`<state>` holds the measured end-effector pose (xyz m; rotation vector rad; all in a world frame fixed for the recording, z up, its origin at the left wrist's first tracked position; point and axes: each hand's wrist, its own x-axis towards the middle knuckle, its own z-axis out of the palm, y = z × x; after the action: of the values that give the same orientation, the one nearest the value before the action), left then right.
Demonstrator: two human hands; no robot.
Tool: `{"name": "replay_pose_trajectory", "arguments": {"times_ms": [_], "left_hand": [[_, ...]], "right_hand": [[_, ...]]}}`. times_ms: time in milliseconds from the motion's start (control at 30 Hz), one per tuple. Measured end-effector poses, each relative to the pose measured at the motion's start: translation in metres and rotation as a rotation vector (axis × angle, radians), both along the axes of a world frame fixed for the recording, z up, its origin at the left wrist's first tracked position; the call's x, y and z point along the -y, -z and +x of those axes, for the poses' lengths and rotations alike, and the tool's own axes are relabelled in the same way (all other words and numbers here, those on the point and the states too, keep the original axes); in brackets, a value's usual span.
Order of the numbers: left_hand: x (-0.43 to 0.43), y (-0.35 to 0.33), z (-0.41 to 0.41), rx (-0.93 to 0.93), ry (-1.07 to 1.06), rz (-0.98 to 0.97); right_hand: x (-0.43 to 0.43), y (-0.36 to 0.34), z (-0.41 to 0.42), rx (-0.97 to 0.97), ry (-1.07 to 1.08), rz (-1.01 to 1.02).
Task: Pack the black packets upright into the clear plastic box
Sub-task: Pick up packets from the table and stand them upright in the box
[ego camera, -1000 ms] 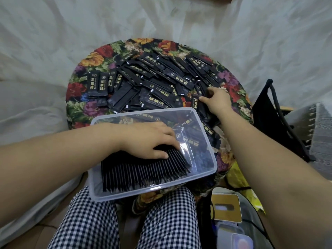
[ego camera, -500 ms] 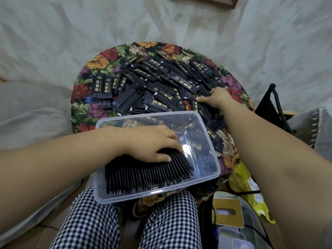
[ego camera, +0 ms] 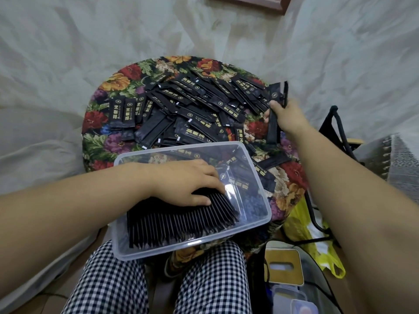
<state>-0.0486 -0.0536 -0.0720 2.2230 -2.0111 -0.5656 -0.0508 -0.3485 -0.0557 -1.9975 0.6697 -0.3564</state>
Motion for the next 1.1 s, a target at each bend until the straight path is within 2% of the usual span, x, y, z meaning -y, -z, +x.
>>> {"name": "replay_pose_trajectory", "arguments": {"times_ms": [233, 533, 800, 967, 1100], "left_hand": [[0.0, -0.001, -0.001, 0.006, -0.006, 0.014], [-0.001, -0.001, -0.003, 0.008, -0.014, 0.014], [-0.001, -0.001, -0.002, 0.01, -0.018, 0.025], [-0.001, 0.0, -0.001, 0.001, -0.018, 0.018], [-0.001, 0.0, 0.0, -0.003, -0.016, 0.013]], "right_hand": [[-0.016, 0.013, -0.018, 0.425, 0.201, 0.213], [-0.03, 0.04, -0.036, 0.219, 0.139, 0.271], [-0.03, 0.037, -0.032, 0.326, 0.173, 0.27], [-0.035, 0.025, -0.026, 0.427, 0.265, 0.267], [-0.04, 0.026, -0.034, 0.28, 0.143, 0.136]]}}
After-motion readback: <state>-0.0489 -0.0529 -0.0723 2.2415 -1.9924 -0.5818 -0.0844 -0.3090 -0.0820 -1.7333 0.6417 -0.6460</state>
